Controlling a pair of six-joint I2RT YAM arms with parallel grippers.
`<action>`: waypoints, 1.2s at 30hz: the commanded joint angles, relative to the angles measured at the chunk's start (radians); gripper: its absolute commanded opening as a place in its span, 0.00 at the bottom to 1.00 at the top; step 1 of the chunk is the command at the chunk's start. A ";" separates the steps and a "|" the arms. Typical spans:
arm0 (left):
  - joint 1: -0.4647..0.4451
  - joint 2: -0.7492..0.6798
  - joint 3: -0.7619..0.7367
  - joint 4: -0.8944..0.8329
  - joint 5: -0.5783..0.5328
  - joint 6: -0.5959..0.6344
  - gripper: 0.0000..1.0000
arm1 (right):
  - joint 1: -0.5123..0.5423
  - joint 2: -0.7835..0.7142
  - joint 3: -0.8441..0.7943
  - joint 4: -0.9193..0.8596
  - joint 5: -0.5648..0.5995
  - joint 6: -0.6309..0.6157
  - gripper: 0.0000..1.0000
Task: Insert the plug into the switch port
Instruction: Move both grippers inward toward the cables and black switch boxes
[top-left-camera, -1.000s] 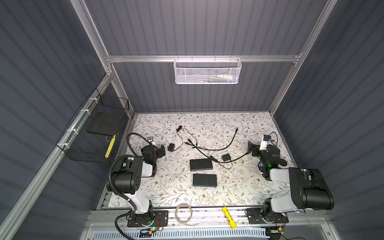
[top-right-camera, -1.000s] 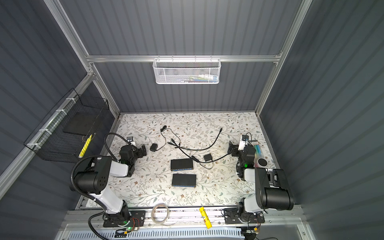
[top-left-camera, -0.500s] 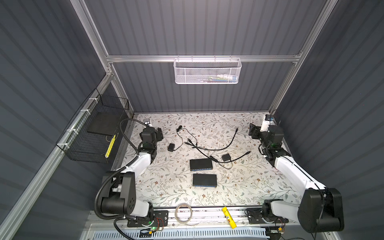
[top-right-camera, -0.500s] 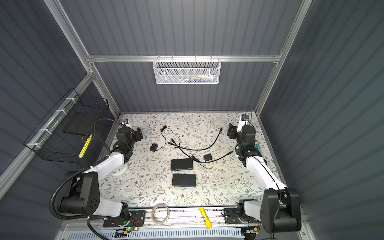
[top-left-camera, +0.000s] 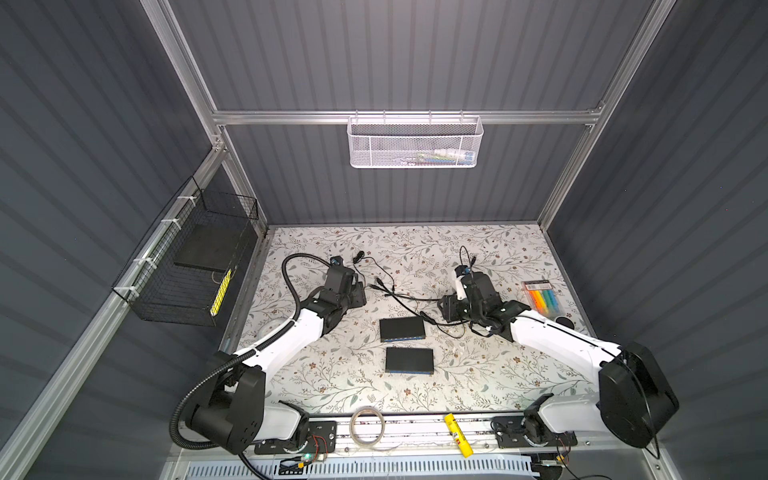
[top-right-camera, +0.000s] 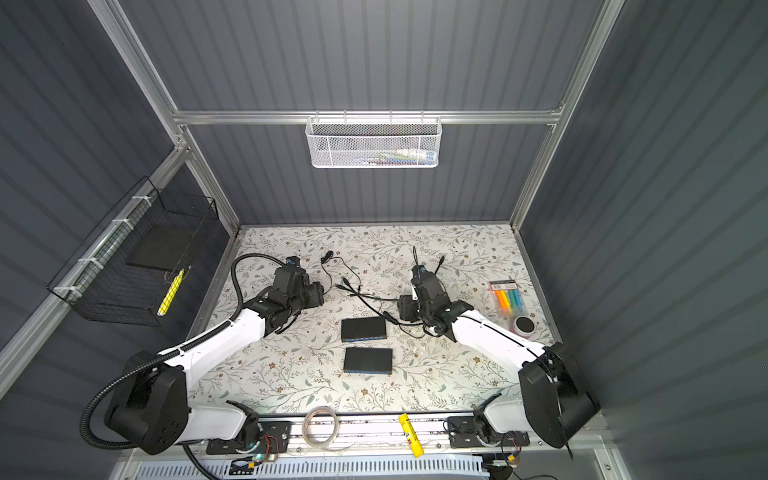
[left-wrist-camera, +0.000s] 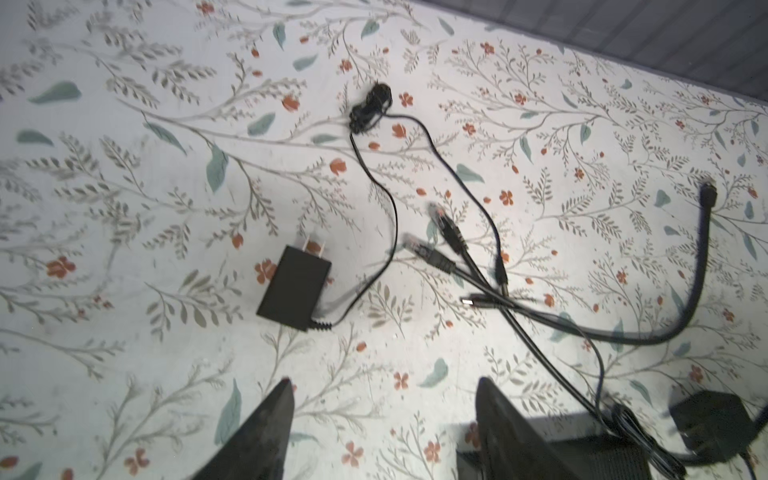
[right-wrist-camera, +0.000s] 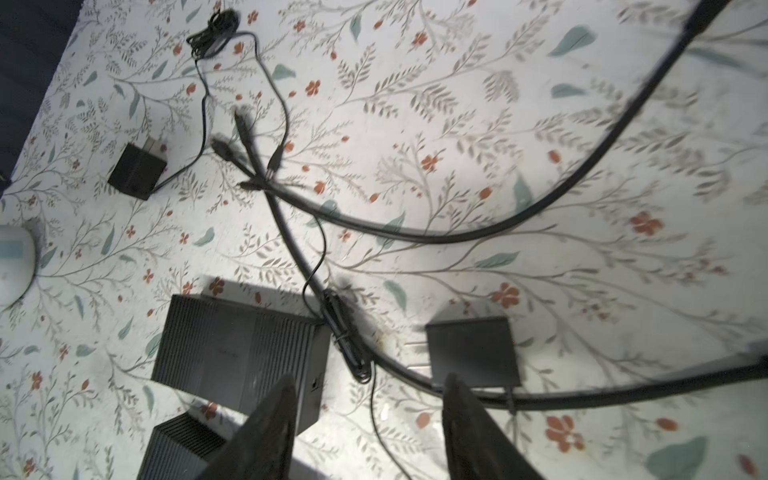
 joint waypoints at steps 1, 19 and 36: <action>-0.036 -0.027 -0.029 -0.120 0.054 -0.122 0.65 | 0.050 0.053 0.031 -0.068 -0.044 0.084 0.53; -0.122 0.138 -0.077 0.074 0.172 -0.259 0.56 | 0.130 0.207 0.047 -0.011 -0.125 0.170 0.39; -0.123 0.235 -0.060 0.206 0.248 -0.302 0.53 | 0.135 0.362 0.171 -0.015 -0.358 0.130 0.34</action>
